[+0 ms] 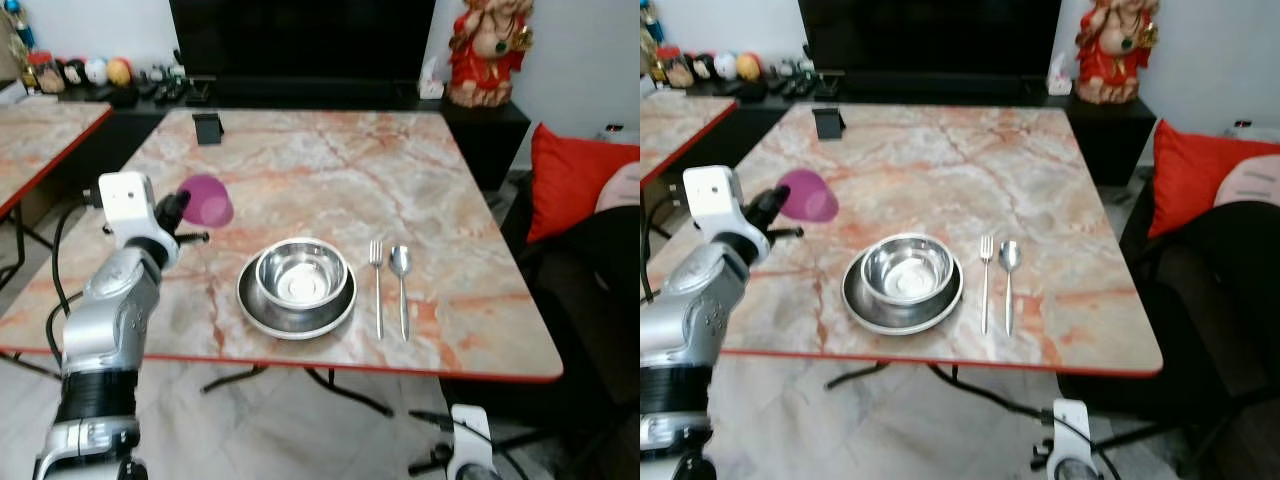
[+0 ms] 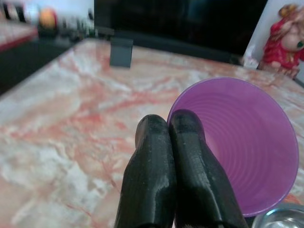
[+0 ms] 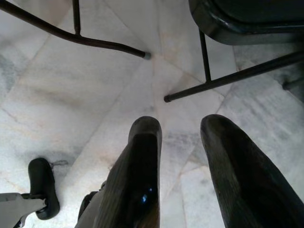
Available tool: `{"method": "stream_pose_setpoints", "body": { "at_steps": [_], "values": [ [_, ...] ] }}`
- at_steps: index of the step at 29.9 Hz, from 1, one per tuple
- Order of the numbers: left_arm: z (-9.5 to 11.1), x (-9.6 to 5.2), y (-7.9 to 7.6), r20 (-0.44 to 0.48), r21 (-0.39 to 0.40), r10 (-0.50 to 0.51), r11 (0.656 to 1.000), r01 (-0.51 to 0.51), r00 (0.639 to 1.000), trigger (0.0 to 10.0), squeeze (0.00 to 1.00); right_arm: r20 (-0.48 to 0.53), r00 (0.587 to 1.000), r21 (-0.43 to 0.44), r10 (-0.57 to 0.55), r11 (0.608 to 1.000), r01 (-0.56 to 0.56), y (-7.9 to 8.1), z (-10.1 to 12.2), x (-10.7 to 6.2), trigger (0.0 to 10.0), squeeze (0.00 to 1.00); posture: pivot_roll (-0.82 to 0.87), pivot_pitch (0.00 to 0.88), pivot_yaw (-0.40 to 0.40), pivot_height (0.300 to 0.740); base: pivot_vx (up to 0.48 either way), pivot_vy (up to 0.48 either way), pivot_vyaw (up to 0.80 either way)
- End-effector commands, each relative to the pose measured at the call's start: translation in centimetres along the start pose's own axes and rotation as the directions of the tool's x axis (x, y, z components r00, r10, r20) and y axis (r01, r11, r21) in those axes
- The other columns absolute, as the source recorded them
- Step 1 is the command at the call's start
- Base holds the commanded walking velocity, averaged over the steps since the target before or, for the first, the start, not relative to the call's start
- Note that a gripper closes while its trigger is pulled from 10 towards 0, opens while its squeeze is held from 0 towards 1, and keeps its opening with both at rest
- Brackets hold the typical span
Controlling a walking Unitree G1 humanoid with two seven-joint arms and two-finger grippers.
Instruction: Setting the table
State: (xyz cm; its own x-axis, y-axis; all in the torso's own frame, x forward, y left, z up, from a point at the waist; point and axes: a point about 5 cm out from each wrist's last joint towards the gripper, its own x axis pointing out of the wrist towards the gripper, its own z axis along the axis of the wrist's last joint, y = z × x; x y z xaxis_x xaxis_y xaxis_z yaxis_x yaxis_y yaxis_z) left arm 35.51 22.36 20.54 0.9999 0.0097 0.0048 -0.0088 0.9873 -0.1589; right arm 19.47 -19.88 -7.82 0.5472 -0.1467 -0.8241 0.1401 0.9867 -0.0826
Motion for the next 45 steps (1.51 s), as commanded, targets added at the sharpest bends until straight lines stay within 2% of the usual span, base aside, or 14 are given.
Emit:
{"method": "stream_pose_setpoints", "body": {
  "at_steps": [1, 2, 9, 12, 20, 29, 45],
  "values": [
    [-0.3, 0.7, 0.6, -0.053, -0.038, 0.022, 0.999, -0.024, 0.998, 10.0, 0.0, 0.004, 1.0, 0.001, 0.0, 1.0, 0.0, 0.1, 0.3, 0.0, 10.0, 0.0, -0.04, 0.0, -0.011, 0.74, 0.0, 0.0, 0.0],
    [-0.5, 0.9, 0.7, -0.077, -0.046, 0.024, 0.999, -0.027, 0.997, 10.0, 0.0, 0.004, 1.0, 0.002, 0.0, 1.0, 0.0, 0.1, 0.3, 0.0, 10.0, 0.0, -0.04, 0.0, -0.011, 0.74, 0.0, 0.0, 0.0],
    [-0.5, 0.9, 0.7, -0.077, -0.046, 0.024, 0.999, -0.027, 0.997, 10.0, 0.0, 0.004, 1.0, 0.002, 0.0, 1.0, 0.0, 0.1, 0.3, 0.0, 10.0, 0.0, -0.04, 0.0, -0.011, 0.74, 0.0, 0.0, 0.0],
    [-1.4, 2.4, 0.6, -0.198, -0.002, 0.038, 0.999, -0.039, 0.98, 10.0, 0.0, 0.008, 1.0, 0.008, 0.005, 1.0, -0.005, 0.4, 0.5, 0.1, 10.0, 0.0, -0.06, 0.0, 0.003, 0.74, 0.0, 0.0, 0.0],
    [-2.9, 3.3, -0.2, -0.299, -0.001, 0.024, 1.0, -0.026, 0.954, 10.0, 0.0, 0.006, 1.0, 0.007, 0.006, 1.0, -0.006, 0.5, 0.6, 0.1, 10.0, 0.0, -0.06, 0.0, 0.007, 0.74, 0.0, 0.0, 0.0],
    [-2.8, 4.0, -0.4, -0.314, 0.017, 0.039, 0.999, -0.035, 0.949, 10.0, 0.0, 0.006, 1.0, 0.01, 0.003, 1.0, -0.003, 0.5, 0.6, 0.1, 10.0, 0.0, -0.07, 0.0, 0.008, 0.74, 0.0, 0.0, 0.0],
    [-2.8, 4.3, -0.5, -0.317, 0.05, 0.069, 0.997, -0.056, 0.946, 10.0, 0.0, 0.004, 1.0, 0.012, 0.001, 1.0, -0.001, 0.5, 0.5, 0.1, 10.0, 0.0, -0.06, 0.0, 0.006, 0.74, 0.0, 0.0, 0.0]
  ]
}}
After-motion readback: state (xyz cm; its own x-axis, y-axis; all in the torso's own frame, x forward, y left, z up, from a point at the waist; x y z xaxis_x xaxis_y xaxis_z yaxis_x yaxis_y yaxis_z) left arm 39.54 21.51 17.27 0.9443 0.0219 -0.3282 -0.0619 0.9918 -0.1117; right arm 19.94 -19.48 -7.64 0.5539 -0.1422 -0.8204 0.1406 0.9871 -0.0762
